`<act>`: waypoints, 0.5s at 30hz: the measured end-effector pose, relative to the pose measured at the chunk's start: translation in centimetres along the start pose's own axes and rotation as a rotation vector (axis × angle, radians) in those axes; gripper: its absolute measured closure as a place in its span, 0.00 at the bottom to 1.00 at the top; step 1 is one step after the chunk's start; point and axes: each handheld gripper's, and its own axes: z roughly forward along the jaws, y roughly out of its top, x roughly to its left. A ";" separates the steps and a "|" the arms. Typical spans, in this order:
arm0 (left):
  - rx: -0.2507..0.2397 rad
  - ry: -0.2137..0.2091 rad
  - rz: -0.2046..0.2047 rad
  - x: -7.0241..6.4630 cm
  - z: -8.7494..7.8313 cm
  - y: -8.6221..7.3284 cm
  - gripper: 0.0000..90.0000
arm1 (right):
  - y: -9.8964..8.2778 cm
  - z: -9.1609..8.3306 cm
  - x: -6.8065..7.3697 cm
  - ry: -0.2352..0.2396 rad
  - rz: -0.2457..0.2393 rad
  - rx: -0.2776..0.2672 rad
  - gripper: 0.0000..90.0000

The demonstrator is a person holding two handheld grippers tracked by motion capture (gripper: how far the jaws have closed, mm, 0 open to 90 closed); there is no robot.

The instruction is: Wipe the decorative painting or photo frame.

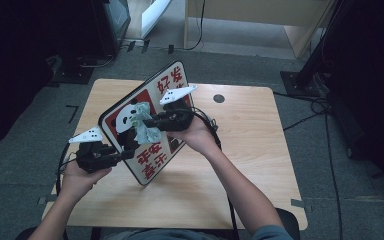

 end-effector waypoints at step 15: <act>0.005 -0.003 0.006 0.0 0.0 0.1 0.78 | -1.3 0.0 -0.5 -0.027 0.017 0.023 0.89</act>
